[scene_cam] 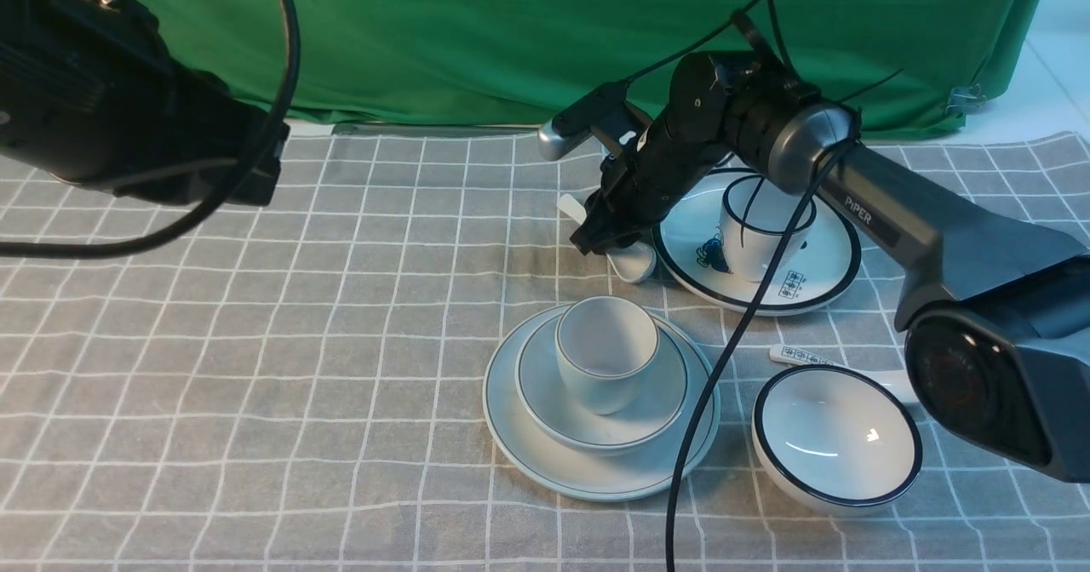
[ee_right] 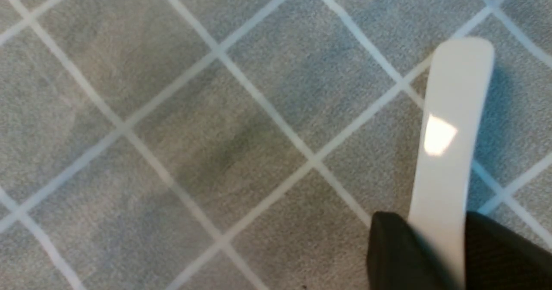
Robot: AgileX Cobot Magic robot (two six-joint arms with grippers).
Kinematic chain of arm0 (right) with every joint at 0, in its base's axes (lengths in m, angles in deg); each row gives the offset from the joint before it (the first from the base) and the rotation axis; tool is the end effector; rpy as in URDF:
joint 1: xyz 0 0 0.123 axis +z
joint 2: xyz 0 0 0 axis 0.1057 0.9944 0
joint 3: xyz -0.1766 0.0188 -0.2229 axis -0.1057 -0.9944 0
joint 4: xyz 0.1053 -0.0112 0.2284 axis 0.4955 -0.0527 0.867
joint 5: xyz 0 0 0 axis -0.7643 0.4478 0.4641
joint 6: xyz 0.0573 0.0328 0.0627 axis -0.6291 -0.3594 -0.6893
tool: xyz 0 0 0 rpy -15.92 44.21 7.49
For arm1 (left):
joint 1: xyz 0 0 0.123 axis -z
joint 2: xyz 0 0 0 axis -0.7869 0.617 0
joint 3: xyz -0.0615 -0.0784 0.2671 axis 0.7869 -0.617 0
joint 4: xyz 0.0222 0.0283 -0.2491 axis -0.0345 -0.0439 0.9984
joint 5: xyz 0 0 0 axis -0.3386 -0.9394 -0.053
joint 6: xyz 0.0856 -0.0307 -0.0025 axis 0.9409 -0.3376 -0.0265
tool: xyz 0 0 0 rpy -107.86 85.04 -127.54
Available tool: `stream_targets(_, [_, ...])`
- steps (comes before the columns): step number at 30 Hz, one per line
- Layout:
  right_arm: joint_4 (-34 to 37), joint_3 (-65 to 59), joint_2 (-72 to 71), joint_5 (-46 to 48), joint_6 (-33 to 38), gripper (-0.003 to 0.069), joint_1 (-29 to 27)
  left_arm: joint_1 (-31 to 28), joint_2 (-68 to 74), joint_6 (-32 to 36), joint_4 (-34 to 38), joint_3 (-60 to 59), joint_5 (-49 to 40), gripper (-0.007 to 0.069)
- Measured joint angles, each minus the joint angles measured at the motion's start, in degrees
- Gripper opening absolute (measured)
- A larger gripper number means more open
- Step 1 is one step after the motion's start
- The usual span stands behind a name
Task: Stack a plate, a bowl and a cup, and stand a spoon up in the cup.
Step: Use the right arm to grab a blue soup spoon, then use the right arm to put the blue soup spoon into the blue teacup in the middle
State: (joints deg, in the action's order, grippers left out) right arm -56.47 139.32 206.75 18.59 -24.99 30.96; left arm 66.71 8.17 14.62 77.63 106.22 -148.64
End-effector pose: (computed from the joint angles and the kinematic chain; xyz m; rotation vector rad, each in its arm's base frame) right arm 0.5071 0.2504 0.1607 -1.0463 2.2500 0.2089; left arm 0.2293 -0.0691 0.4028 0.4395 2.4047 -0.1937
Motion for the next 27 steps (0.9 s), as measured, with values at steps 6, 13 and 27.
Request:
stream_targets(6, [-0.3,0.0,-3.2,0.8,-3.6,0.0195,0.0,0.0,0.0,0.0,0.0,0.0,0.0,0.0015])
stream_targets(13, [-0.3,0.0,-10.4,3.5,-6.0,0.0094,-0.1,0.0,0.0,0.0,0.0,0.0,1.1,0.0015])
stream_targets(27, [-0.4,0.1,-18.3,10.0,-8.6,0.0094,-0.6,0.0,0.0,0.0,0.4,0.0,2.4,0.0015])
